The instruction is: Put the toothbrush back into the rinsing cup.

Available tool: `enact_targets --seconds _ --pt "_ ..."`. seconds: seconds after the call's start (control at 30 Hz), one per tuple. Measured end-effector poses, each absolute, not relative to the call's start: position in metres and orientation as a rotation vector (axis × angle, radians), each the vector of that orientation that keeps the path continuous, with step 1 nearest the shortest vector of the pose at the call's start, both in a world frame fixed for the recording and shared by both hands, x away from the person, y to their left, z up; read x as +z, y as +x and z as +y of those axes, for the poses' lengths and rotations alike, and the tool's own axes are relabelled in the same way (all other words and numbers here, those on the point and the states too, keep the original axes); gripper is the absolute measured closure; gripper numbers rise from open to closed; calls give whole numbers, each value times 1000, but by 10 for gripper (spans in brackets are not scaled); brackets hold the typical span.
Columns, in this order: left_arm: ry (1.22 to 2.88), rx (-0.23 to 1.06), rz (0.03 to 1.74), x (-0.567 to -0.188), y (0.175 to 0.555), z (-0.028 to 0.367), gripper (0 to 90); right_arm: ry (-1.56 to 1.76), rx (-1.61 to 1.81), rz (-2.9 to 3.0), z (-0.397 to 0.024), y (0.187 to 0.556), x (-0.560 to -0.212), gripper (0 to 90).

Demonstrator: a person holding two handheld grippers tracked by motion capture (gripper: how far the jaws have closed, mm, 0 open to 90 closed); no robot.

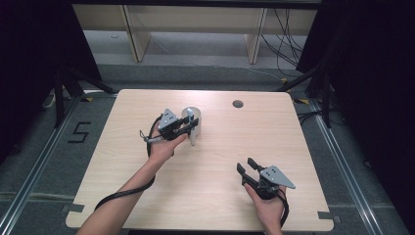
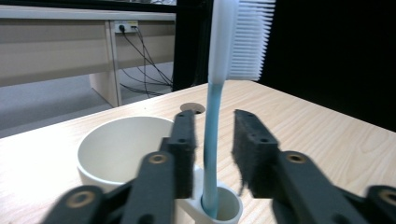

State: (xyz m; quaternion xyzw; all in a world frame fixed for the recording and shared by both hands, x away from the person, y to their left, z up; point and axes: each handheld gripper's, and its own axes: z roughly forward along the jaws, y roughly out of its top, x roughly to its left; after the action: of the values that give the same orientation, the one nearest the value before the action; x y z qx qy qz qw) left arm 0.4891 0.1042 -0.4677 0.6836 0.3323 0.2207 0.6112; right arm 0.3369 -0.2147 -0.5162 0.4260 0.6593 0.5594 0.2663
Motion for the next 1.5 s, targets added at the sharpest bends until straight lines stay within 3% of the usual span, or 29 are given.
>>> enact_targets --seconds 0.37,1.03,1.5 --pt "1590 520 794 -463 483 111 456 1153 1521 1779 -214 337 -516 505" --pt "1638 536 812 -460 464 134 320 1158 1511 1769 -214 338 -516 500" --pt "1653 534 804 -462 444 151 305 1151 1524 1771 -215 338 -517 497"
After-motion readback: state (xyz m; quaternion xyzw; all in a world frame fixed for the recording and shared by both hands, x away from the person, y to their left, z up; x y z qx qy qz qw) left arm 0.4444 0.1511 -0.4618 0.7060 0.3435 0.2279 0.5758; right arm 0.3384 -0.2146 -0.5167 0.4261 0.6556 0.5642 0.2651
